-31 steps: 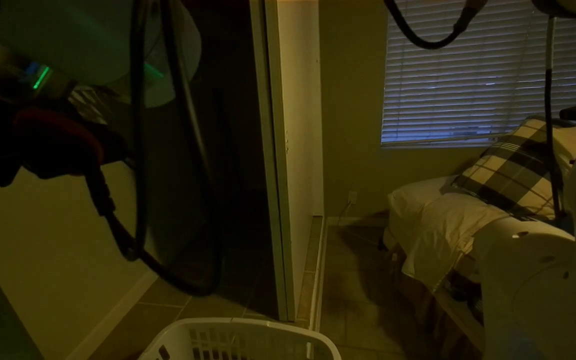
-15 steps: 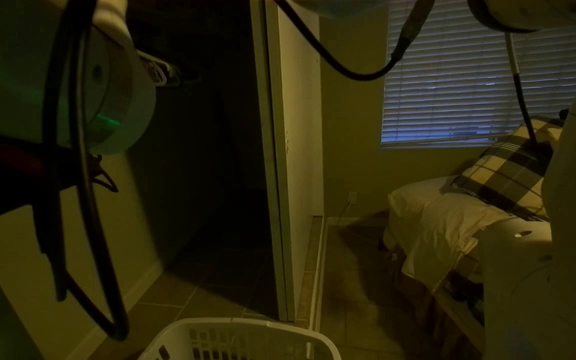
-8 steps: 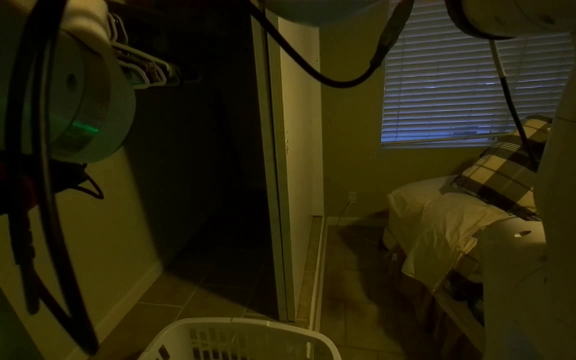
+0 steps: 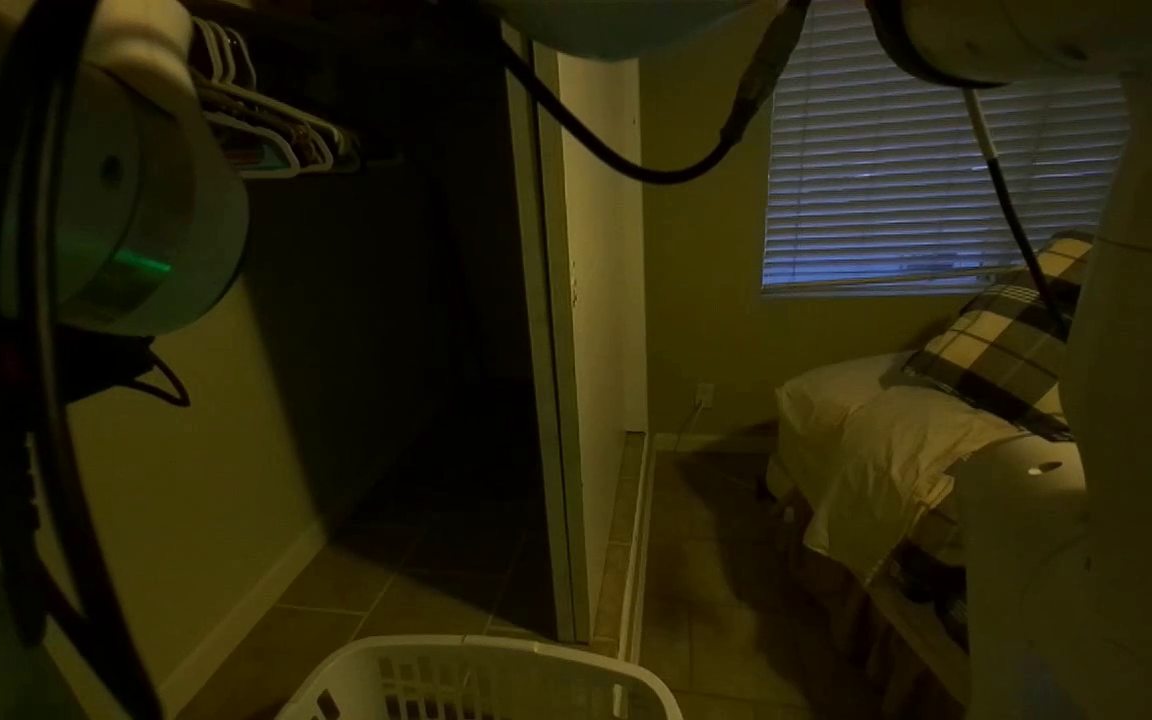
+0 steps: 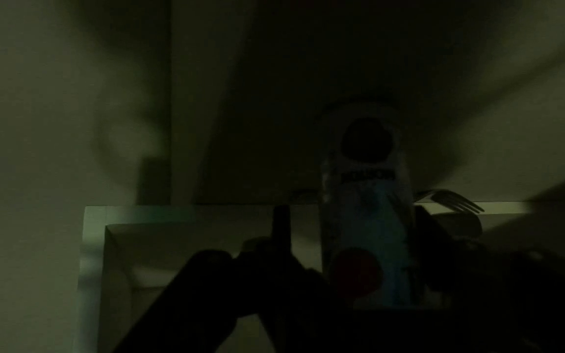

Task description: Move the cup backward

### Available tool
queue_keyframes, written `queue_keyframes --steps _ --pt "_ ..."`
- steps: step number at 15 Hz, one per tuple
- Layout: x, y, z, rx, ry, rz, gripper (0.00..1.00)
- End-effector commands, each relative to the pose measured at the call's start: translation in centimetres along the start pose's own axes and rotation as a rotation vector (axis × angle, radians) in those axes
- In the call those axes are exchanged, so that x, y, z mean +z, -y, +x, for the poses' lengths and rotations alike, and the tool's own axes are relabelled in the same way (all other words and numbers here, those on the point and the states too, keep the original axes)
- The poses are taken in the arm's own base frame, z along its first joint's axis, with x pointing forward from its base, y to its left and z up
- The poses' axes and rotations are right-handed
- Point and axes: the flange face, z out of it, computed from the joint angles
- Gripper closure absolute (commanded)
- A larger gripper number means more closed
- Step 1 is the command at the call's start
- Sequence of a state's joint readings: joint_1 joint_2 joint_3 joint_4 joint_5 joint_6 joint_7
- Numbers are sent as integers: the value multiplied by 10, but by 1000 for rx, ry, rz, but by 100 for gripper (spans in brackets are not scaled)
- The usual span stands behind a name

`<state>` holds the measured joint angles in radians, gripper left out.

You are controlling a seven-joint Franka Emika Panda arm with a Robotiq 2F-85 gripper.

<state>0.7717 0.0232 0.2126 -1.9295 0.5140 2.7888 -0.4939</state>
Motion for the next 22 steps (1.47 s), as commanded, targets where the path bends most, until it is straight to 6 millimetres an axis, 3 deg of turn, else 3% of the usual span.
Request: queue_keyframes --steps 1,3,7,14,17,22 --pt "2 -1 6 -8 -5 -1 67" --pt "1 -1 6 -10 -5 -3 81" --pt "-4 1 12 -28 -17 -18 81" --pt "-36 -16 75 -113 -144 -105 81" --pt "-28 -24 90 -131 -161 -118 81" --pt "11 -32 93 -139 -161 -97 81"
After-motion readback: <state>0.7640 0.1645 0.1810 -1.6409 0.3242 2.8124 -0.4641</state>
